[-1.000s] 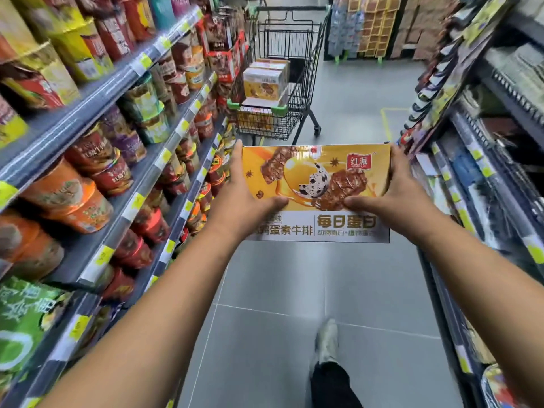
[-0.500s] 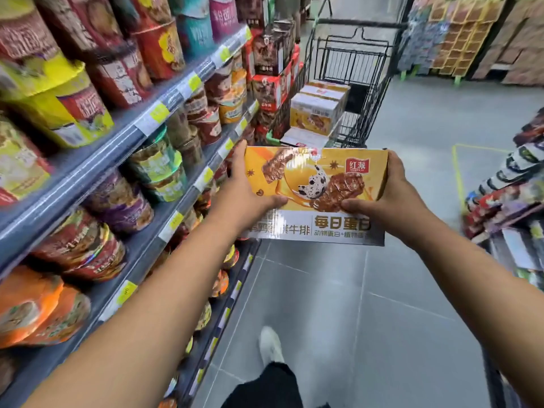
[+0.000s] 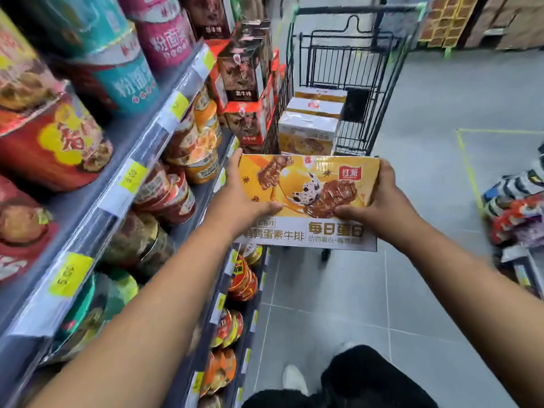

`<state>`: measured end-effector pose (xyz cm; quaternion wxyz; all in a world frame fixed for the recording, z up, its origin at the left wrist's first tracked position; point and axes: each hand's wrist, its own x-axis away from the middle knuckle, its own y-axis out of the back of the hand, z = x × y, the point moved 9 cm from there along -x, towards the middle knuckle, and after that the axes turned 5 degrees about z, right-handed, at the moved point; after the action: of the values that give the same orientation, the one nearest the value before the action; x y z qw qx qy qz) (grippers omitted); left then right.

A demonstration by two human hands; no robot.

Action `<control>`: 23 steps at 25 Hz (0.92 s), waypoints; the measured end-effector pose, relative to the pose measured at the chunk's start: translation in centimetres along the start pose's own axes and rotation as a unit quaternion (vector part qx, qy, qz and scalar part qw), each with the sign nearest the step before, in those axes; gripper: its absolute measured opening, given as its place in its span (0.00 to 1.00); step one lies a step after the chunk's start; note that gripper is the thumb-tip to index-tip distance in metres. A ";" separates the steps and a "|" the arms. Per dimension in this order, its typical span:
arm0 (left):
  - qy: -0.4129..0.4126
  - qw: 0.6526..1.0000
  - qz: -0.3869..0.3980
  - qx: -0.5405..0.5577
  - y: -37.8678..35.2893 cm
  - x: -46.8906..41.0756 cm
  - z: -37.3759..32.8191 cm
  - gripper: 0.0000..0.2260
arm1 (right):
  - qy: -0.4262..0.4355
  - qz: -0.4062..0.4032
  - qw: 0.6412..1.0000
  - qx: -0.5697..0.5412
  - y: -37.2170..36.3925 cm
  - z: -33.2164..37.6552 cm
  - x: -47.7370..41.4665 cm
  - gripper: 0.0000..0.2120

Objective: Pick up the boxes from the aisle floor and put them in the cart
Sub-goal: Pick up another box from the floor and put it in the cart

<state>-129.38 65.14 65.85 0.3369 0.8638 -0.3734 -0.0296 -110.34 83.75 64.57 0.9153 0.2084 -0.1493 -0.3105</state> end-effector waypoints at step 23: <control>0.210 0.976 0.041 -0.030 -9.0 -45.1 7.5 0.49 | -0.229 0.095 0.966 -0.073 -2.5 -14.9 -41.9 0.37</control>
<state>-158.51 95.38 45.56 0.4349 0.8242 -0.3279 0.1549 -137.56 112.65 44.40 0.8948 0.0490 -0.3512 -0.2714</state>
